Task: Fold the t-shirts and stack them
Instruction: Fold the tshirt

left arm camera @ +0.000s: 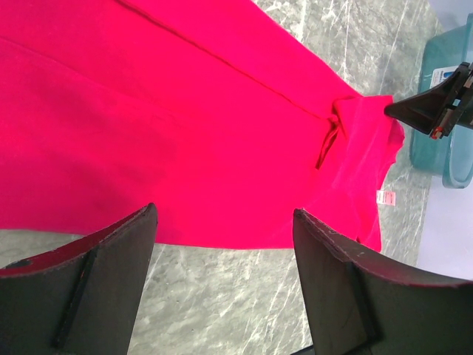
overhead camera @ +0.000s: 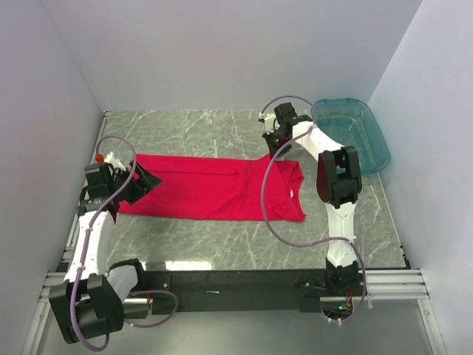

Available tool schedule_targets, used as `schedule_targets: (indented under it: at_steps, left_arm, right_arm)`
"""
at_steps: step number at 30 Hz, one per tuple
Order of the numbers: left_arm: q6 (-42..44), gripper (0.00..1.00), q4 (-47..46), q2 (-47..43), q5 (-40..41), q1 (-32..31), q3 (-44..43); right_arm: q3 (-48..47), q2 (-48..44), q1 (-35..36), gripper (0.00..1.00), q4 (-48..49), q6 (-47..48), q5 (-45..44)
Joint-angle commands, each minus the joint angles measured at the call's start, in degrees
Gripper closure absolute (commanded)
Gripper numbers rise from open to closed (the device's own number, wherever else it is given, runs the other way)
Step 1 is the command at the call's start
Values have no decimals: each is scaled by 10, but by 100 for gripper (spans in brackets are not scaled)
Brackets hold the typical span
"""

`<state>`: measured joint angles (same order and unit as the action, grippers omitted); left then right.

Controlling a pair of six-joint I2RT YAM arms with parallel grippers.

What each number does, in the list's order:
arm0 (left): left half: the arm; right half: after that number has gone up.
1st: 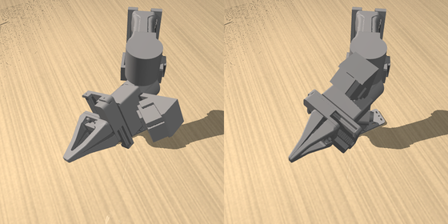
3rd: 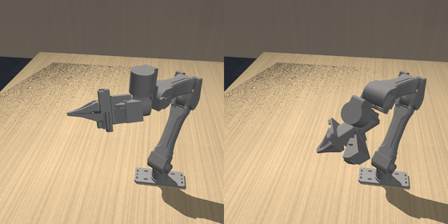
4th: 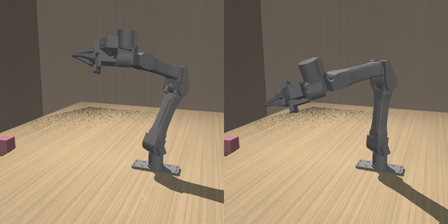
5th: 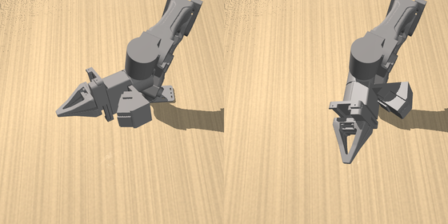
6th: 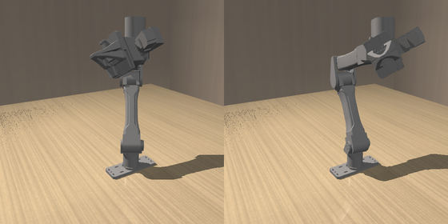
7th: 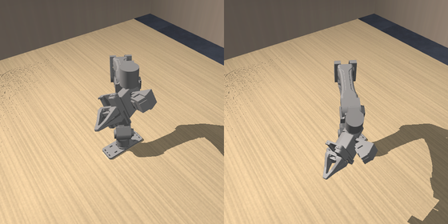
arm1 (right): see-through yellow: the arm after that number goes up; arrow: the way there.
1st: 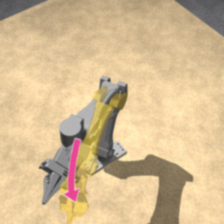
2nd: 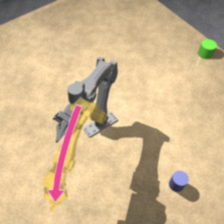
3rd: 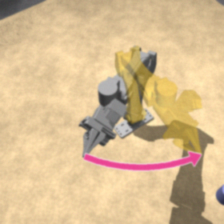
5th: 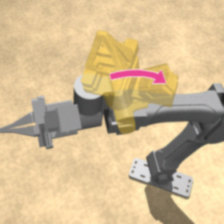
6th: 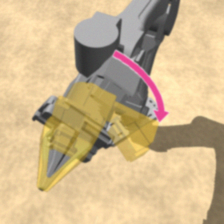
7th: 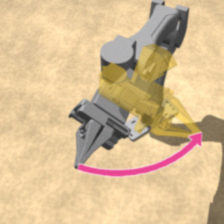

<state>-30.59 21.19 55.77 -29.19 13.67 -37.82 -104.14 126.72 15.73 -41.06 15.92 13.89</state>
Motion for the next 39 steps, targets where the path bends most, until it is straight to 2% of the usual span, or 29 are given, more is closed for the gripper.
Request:
schedule_targets:
  at_steps: [1,16,18,21,22,24,26,27,28,30,31,35,39]
  left_arm:
    - [16,21,-19,0,-16,-2,-1]
    - [17,21,-20,1,-17,-2,-1]
    - [16,21,-20,0,-17,-1,0]
    - [17,21,-19,0,-15,-2,-1]
    - [16,21,-19,-1,-13,-2,-1]
    - [16,21,-19,-4,-10,-2,-1]
    - [15,21,-16,-7,-5,-2,-1]
    - [14,21,-16,-9,-3,-2,-1]
    - [14,21,-17,-11,-1,-2,-1]
    - [12,21,-15,-16,3,-3,-1]
    - [11,21,-14,-18,4,-2,-1]
    - [-4,21,-6,-24,26,-7,-1]
    - [-28,22,24,-15,90,-8,-9]
  right_arm:
    - [-2,-40,-5,98,26,-1,-19]
    - [13,-48,-6,95,29,-2,-47]
    - [19,-54,-6,88,32,-1,-53]
    - [34,-77,-7,70,40,2,-64]
    - [38,-100,-7,68,44,4,-67]
    - [74,-138,-7,63,54,19,-67]
    - [144,-226,-10,57,76,39,-29]
    - [174,-260,-13,54,76,99,14]
    - [205,-330,-16,47,57,138,106]
    - [301,-392,-20,45,15,249,172]
    - [335,-440,-20,44,15,257,176]
    - [481,-505,-40,46,-15,255,124]
    - [558,-547,-68,47,1,218,103]
